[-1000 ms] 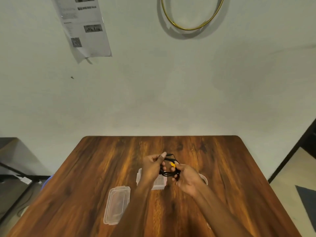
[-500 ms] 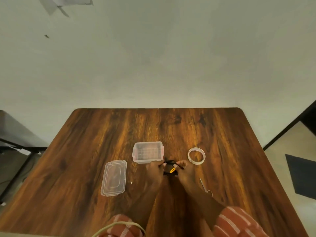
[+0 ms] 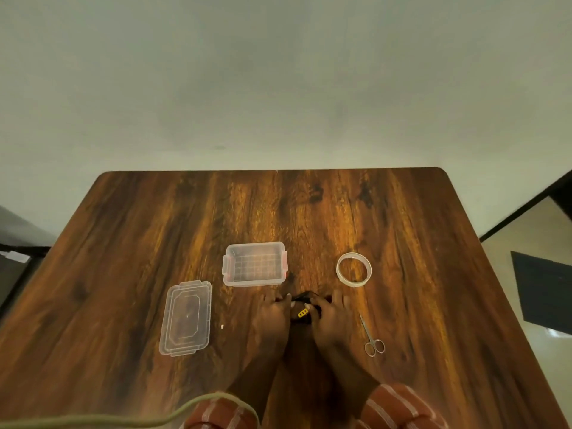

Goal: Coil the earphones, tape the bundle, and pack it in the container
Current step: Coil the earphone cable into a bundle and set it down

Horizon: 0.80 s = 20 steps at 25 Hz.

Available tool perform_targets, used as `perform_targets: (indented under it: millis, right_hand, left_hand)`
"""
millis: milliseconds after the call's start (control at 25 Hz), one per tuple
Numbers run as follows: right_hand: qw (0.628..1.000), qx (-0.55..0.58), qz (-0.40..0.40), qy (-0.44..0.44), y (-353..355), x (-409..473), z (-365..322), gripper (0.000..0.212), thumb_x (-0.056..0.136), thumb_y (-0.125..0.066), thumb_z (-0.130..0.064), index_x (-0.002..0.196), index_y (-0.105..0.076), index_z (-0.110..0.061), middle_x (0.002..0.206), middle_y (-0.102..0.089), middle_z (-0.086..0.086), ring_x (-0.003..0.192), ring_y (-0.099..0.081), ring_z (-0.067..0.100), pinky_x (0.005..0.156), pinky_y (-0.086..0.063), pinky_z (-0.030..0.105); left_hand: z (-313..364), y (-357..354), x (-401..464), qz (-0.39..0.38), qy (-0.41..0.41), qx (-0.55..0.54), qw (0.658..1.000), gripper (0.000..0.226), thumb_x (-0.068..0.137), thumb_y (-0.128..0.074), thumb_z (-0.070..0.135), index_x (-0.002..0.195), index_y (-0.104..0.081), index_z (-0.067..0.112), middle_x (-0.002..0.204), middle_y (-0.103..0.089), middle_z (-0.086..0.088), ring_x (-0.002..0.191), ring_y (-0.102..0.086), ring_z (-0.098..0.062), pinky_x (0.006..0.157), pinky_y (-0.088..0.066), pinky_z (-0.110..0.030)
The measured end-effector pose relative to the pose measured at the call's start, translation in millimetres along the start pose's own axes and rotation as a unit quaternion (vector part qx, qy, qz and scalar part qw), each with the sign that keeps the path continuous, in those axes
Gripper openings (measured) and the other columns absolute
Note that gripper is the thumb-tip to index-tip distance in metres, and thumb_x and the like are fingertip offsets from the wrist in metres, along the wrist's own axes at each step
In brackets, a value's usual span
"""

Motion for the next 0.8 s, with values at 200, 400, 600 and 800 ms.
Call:
perform_targets:
  millis: [200, 400, 600, 800]
  right_hand:
    - [0.997, 0.077, 0.016, -0.023, 2, -1, 3, 0.028, 0.092, -0.061, -0.036, 0.115, -0.074, -0.026, 0.113, -0.063, 0.001, 0.106, -0.051, 0.021, 0.086, -0.045, 0.034]
    - [0.987, 0.085, 0.136, -0.016, 34, 17, 16, 0.025, 0.088, -0.065, -0.019, 0.111, -0.072, -0.02, 0.122, -0.064, 0.003, 0.106, -0.054, 0.027, 0.084, -0.051, 0.043]
    - [0.998, -0.056, -0.026, -0.008, 71, 54, 59, 0.039, 0.09, -0.061, -0.02, 0.129, -0.065, -0.024, 0.141, -0.054, -0.003, 0.128, -0.045, 0.023, 0.101, -0.042, 0.037]
    - [0.984, 0.175, -0.01, 0.024, 98, 56, 37, 0.032, 0.088, -0.069, -0.012, 0.12, -0.072, -0.012, 0.119, -0.071, 0.004, 0.112, -0.06, 0.024, 0.094, -0.046, 0.037]
  left_hand:
    - [-6, -7, 3, -0.001, 0.028, -0.02, 0.999, 0.043, 0.1, -0.046, 0.042, 0.136, -0.057, 0.022, 0.14, -0.059, -0.005, 0.13, -0.052, -0.023, 0.115, -0.034, -0.035]
    - [-9, -1, 12, -0.001, 0.019, 0.014, 1.0, 0.05, 0.098, -0.043, 0.05, 0.14, -0.053, 0.025, 0.141, -0.057, -0.003, 0.131, -0.05, -0.024, 0.114, -0.036, -0.042]
    - [-2, 16, 10, 0.058, -0.027, 0.01, 0.998, 0.036, 0.1, -0.048, 0.035, 0.13, -0.063, 0.022, 0.125, -0.064, -0.001, 0.114, -0.058, -0.019, 0.098, -0.05, -0.037]
    - [62, 57, 20, 0.141, -0.109, -0.093, 0.98, 0.028, 0.093, -0.063, 0.024, 0.12, -0.07, 0.018, 0.114, -0.068, 0.005, 0.108, -0.059, -0.009, 0.091, -0.05, -0.024]
Point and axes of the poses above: each hand's wrist, its own x-axis towards the middle knuckle, its own y-axis out of the back of the hand, z = x × y, the point moved 1 cm from there along x, towards the middle knuckle
